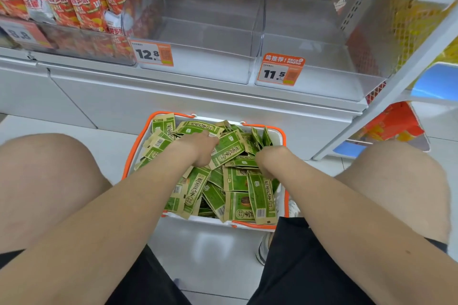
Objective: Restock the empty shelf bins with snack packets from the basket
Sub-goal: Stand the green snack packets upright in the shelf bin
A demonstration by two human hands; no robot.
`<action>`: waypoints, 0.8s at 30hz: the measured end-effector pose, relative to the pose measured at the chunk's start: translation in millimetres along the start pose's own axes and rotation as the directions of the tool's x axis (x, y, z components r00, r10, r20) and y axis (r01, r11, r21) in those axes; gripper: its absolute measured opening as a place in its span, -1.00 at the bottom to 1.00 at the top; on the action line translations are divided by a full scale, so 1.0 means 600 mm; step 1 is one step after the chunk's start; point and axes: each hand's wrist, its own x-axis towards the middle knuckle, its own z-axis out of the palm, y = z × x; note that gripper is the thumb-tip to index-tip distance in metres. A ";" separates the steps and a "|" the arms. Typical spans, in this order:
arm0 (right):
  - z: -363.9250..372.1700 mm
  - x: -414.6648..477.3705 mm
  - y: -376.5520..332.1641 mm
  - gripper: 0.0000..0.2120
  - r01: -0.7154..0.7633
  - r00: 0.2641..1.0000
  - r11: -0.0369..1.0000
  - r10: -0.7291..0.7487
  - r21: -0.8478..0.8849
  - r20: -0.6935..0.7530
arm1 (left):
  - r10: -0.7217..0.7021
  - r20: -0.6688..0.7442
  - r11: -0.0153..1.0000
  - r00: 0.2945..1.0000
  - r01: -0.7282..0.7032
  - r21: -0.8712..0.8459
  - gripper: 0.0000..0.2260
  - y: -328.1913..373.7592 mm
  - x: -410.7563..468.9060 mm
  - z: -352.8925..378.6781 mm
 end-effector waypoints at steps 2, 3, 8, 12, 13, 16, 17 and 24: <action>-0.030 0.002 -0.005 -0.67 0.067 0.991 0.998 -0.065 0.012 -0.118 | -0.012 0.002 1.000 1.000 0.012 -0.022 -0.36 -0.006 0.008 0.001; -0.048 0.000 -0.010 -0.73 0.096 0.977 0.995 -0.093 0.008 -0.191 | -0.009 -0.005 0.999 1.000 0.009 -0.034 -0.38 -0.010 0.013 0.003; -0.129 0.038 -0.046 -0.62 0.300 0.820 0.954 -0.261 -0.007 -0.510 | 0.018 -0.083 0.988 0.996 -0.030 -0.153 -0.52 -0.043 0.048 0.019; -0.147 0.074 -0.067 -0.12 0.352 0.849 0.933 -0.349 -0.069 -0.395 | 0.028 -0.024 0.969 0.999 -0.033 -0.246 -0.87 -0.074 0.076 0.018; -0.148 0.075 -0.069 -0.09 0.337 0.865 0.935 -0.353 -0.108 -0.356 | 0.030 -0.016 0.965 0.999 -0.033 -0.261 -0.91 -0.074 0.077 0.020; -0.159 0.081 -0.080 -0.14 0.323 0.859 0.929 -0.368 -0.181 -0.357 | 0.022 -0.043 0.945 0.999 -0.034 -0.326 -0.83 -0.069 0.073 0.032; -0.164 0.081 -0.084 -0.18 0.324 0.848 0.928 -0.372 -0.186 -0.377 | 0.006 -0.069 0.933 0.998 -0.030 -0.358 -0.82 -0.067 0.069 0.033; -0.177 0.063 -0.064 -0.71 0.407 0.810 0.900 -0.278 0.154 -0.517 | -0.202 -0.263 0.692 0.943 -0.052 -0.720 -0.86 -0.084 0.038 -0.013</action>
